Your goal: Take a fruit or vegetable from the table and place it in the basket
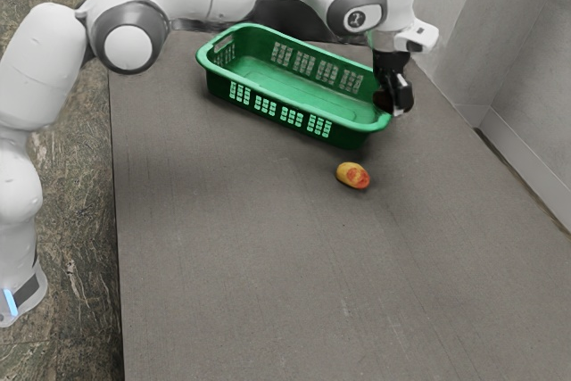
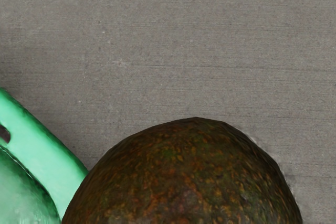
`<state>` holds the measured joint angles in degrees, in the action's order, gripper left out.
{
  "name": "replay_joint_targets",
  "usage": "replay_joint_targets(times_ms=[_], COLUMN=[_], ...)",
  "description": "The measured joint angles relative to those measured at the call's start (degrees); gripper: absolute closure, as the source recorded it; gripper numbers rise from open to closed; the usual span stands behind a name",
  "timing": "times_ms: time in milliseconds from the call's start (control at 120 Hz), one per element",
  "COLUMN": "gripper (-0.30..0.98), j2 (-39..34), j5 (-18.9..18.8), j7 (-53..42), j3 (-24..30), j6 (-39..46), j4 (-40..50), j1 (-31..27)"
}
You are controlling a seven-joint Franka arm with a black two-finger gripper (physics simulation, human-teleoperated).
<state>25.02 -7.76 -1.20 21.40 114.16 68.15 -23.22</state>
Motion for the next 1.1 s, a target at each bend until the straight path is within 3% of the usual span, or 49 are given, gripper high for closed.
replay_joint_targets(times_ms=[208,425,558,700,933,1008,1100], gripper=[0.33,0.33,0.33,0.12,0.02,0.01,0.01], j2=[-0.9,0.5,1.3,1.5,1.3,-1.3,-10.8], j5=[1.3,2.6,3.0,4.7,5.7,10.1,13.9], j7=[0.2,0.3,0.3,0.2,0.0,1.7,8.7], j3=[0.0,0.0,0.0,0.0,0.0,0.2,0.3], j6=[-0.2,-0.3,-0.4,-0.4,-0.3,0.4,0.6], j4=[0.5,1.7,1.7,1.7,1.7,2.9,9.4], j1=[-13.6,-21.5,-22.1,-22.0,-21.6,-20.9,-14.6])
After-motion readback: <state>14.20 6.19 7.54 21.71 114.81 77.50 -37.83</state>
